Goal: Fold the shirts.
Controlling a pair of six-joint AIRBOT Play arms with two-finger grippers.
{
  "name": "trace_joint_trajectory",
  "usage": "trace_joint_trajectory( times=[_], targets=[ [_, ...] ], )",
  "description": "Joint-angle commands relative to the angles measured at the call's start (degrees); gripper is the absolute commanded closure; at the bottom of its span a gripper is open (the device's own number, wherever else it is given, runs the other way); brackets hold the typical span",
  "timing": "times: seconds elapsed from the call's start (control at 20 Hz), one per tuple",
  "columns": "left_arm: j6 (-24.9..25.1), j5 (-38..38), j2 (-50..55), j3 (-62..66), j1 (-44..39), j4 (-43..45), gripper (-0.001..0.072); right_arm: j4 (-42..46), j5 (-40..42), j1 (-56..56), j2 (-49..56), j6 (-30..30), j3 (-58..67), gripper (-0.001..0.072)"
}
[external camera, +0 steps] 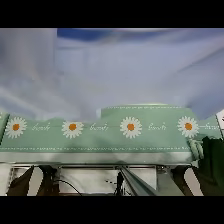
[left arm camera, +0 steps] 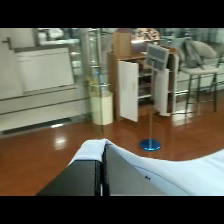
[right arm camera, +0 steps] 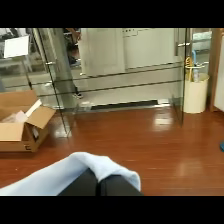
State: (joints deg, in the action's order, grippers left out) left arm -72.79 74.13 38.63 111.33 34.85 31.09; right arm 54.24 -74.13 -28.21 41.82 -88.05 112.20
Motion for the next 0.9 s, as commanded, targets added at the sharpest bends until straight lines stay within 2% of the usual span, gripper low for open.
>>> trace_joint_trajectory(
  times=[0.0,0.15,0.35,0.5,0.6,0.8,0.85],
  targets=[
    [-7.93,9.03,-3.15,4.20,-0.26,9.92,0.0686,4.94,-9.94,0.07,-0.15,-1.38,5.84,0.0691],
    [-9.62,18.14,-4.92,4.68,-0.31,9.92,0.0686,4.90,-21.46,0.07,-1.05,-1.42,5.99,0.0690],
    [-12.07,28.72,-5.05,10.54,-0.31,9.92,0.0686,7.04,-31.43,0.11,-3.78,-0.55,5.99,0.0691],
    [-13.88,31.39,-4.61,11.98,-0.35,10.23,0.0687,9.16,-32.15,1.77,-4.87,-1.25,5.99,0.0692],
    [-13.84,31.36,-3.04,9.25,-0.33,10.56,0.0688,14.34,-32.22,4.02,-3.26,-0.76,4.33,0.0692],
    [-8.31,31.10,-0.94,-9.60,1.25,12.02,0.0687,19.28,-31.95,8.09,2.03,2.34,-10.78,0.0692],
    [-8.24,30.45,-0.48,-15.76,1.49,11.96,0.0687,19.43,-31.06,8.09,4.07,2.84,-14.71,0.0692]
  ],
)
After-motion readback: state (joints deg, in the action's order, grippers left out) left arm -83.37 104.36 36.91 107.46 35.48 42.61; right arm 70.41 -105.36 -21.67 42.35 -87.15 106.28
